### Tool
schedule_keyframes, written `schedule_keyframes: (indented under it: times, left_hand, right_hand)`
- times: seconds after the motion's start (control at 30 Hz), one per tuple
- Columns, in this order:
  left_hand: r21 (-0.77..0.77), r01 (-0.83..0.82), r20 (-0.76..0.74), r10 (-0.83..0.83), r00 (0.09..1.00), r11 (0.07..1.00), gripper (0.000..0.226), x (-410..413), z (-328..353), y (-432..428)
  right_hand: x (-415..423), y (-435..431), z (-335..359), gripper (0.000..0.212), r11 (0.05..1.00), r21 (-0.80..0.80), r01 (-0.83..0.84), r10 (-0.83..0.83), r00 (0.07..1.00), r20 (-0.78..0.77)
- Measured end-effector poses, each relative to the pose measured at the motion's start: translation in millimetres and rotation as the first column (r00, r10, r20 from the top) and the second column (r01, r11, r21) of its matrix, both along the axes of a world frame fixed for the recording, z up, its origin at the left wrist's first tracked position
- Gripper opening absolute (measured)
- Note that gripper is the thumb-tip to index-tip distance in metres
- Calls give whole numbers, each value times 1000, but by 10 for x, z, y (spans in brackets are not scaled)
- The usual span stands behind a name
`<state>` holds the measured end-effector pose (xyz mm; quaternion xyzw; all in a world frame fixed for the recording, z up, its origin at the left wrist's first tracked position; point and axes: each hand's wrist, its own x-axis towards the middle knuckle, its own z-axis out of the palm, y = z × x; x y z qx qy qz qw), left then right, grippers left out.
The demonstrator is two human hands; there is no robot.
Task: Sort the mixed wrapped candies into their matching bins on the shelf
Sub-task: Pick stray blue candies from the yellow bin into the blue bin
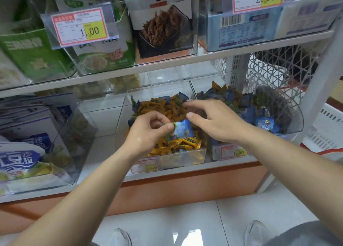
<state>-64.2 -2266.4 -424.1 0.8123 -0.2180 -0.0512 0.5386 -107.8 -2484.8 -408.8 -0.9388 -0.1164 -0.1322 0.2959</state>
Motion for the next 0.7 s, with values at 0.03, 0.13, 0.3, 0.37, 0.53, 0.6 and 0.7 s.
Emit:
schedule_keyframes:
  times: [0.03, 0.13, 0.3, 0.37, 0.53, 0.6, 0.7]
  left_hand:
    - [-66, -25, -21, 24, 1000, 998, 10, -15, 16, -48]
    - [-203, -22, -71, 7, 997, 979, 7, 1, 3, -209]
    - [277, -117, 316, 25, 948, 954, 15, 273, -174, -313]
    - [433, -103, 334, -53, 941, 895, 19, 385, -285, -367]
    - [527, -156, 439, -110, 892, 835, 18, 569, -355, -494]
    - [547, -188, 472, -115, 874, 816, 18, 599, -374, -511]
    - [591, -222, 490, -126, 863, 775, 8, 612, -402, -515]
  right_hand:
    - [-4, 43, 3, 36, 997, 66, -30, 34, 998, -51]
    - [25, 46, 7, 13, 989, 141, -40, 48, 997, -52]
    - [42, -422, 20, 15, 950, 70, 305, -313, 925, 214]
    - [23, -581, -99, 17, 922, -75, 379, -355, 907, 228]
    - [23, -592, -314, 40, 840, -497, 217, -297, 951, -85]
    - [40, -580, -293, 46, 820, -540, 191, -286, 953, -96]
    - [59, -535, -246, 42, 825, -515, 233, -313, 947, -74]
